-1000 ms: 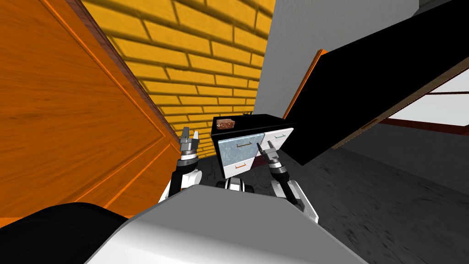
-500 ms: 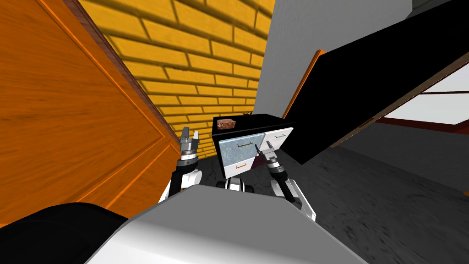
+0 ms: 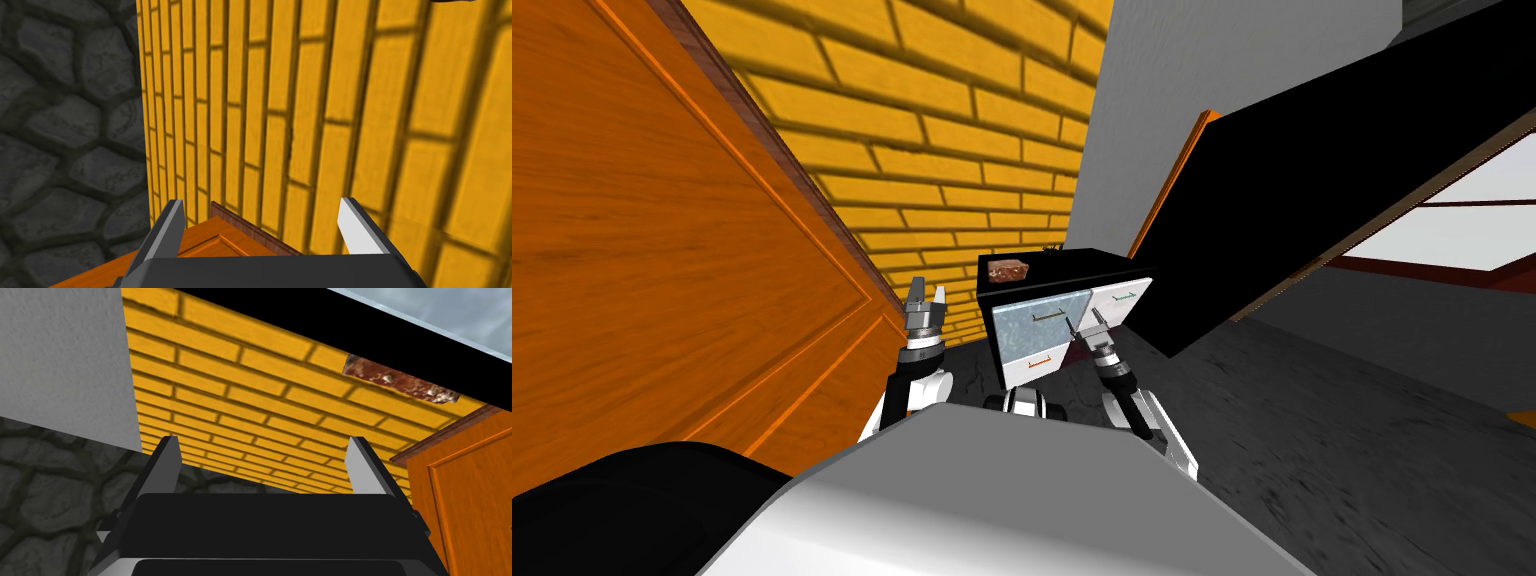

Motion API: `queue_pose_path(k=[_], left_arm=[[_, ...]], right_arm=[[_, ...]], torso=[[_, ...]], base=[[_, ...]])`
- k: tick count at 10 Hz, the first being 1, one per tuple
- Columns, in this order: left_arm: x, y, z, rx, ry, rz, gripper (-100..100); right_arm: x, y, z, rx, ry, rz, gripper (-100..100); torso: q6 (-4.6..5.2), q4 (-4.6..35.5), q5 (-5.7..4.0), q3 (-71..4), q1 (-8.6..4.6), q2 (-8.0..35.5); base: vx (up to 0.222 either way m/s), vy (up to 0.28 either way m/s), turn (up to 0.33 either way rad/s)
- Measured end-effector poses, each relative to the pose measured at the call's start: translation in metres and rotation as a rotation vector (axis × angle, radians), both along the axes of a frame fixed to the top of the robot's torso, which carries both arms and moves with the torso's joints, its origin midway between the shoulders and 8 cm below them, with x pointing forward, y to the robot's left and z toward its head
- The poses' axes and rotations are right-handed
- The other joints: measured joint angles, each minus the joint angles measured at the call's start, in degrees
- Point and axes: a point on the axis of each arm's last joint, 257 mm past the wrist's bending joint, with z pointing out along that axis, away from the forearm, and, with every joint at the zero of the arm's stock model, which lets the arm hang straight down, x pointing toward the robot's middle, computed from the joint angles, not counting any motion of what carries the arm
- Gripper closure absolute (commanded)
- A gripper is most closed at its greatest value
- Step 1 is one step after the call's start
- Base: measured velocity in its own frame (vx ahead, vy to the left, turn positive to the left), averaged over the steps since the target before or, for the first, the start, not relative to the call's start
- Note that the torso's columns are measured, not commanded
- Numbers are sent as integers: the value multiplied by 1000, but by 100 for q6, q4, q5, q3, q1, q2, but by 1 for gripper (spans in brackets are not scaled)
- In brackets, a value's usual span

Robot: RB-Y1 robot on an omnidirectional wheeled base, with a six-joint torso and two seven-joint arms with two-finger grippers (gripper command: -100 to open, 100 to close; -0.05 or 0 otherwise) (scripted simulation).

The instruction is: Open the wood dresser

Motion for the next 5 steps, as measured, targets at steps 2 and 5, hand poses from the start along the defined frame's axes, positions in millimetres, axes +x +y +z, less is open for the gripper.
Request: queue_pose_path(k=[2, 5], left_arm=[[0, 0, 0, 0, 0, 0, 0], [0, 0, 0, 0, 0, 0, 0]], right_arm=[[3, 2, -8, -74, -12, -20, -100], [5, 6, -19, -167, -31, -47, -100]], torso=[[0, 0, 1, 0, 6, 0], [0, 0, 1, 0, 4, 0]], base=[[-3, 26, -13], [-3, 36, -35]])
